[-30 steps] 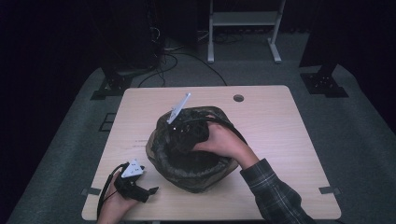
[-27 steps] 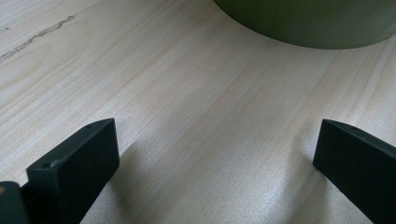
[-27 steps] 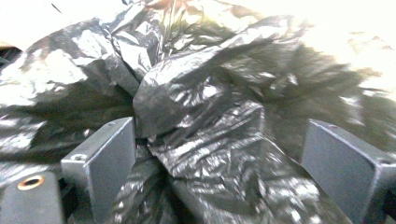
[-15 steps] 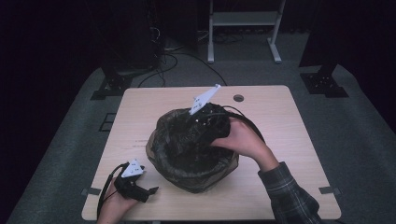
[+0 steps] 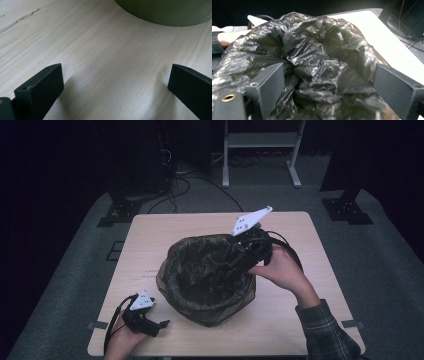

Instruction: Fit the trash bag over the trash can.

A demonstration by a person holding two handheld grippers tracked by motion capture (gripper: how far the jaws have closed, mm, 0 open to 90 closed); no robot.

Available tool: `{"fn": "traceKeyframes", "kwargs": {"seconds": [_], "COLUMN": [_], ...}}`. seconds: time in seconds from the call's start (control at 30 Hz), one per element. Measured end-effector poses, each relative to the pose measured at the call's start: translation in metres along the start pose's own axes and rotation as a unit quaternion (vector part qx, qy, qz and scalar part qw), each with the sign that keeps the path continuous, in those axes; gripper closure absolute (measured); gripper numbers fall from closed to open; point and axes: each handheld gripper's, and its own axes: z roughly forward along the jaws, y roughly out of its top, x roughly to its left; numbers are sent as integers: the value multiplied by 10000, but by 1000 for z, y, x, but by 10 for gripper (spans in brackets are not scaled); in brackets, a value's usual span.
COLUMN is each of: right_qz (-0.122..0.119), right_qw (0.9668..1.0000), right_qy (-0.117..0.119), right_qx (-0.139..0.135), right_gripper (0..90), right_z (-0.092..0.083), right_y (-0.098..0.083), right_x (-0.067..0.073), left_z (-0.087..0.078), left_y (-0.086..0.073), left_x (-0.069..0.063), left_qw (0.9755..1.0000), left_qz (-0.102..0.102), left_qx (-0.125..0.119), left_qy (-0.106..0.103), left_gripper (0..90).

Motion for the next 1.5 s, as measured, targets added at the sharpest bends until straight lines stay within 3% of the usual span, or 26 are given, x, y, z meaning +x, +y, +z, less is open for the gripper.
{"fn": "traceKeyframes", "kwargs": {"seconds": [0.3,0.77,1.17,1.5], "right_qz": [228,763,1139,1514], "right_qw": [9990,9934,9864,9783], "right_qy": [-233,-648,-1018,-1393], "right_qx": [-294,-565,-608,-244], "right_gripper": [93,93,93,93], "right_z": [-32,-69,-75,-58], "right_y": [-30,-102,-170,-232], "right_x": [-3,-10,-3,1], "left_z": [0,0,0,0], "left_y": [0,0,0,0], "left_x": [0,0,0,0], "left_qw": [10000,10000,10000,10000], "left_qz": [0,1,0,-10], "left_qx": [-1,7,9,0], "left_qy": [0,-3,-3,-1], "left_gripper": [0,0,0,0]}}
